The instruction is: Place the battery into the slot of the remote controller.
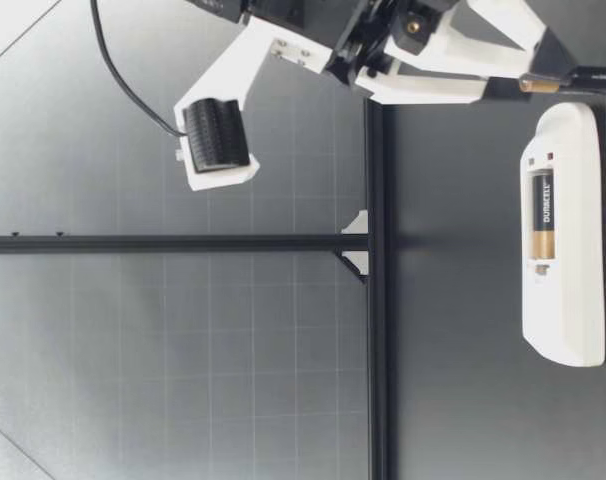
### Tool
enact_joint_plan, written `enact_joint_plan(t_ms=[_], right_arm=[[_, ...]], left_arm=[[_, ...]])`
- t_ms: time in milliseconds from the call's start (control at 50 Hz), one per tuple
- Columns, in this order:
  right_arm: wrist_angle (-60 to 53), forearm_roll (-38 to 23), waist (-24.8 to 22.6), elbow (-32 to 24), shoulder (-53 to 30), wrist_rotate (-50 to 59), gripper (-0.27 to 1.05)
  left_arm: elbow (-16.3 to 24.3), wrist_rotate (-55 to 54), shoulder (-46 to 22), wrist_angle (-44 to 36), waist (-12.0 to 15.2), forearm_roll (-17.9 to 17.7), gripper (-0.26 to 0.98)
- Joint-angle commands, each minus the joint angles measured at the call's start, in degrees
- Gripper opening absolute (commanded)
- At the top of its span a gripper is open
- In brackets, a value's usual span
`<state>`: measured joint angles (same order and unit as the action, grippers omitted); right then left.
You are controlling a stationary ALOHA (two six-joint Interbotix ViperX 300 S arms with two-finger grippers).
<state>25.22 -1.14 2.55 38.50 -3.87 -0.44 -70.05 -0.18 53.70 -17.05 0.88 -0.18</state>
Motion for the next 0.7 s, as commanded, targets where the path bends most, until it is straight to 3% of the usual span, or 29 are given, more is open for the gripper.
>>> enact_joint_plan(t_ms=[0,360,680], right_arm=[[-0.18,0.00,-0.35,-1.32,0.70,0.18,0.42],[1.05,0.00,-0.35,-1.58,1.05,0.44,0.10],[-0.44,-0.09,-0.35,-1.49,5.36,0.35,0.04]], left_arm=[[0.62,0.09,-0.44,-0.53,0.18,0.00,-0.15],[0.62,-0.18,-0.44,-0.62,0.09,0.00,-0.15],[1.14,-0.18,-3.43,1.58,0.26,0.00,-0.15]])
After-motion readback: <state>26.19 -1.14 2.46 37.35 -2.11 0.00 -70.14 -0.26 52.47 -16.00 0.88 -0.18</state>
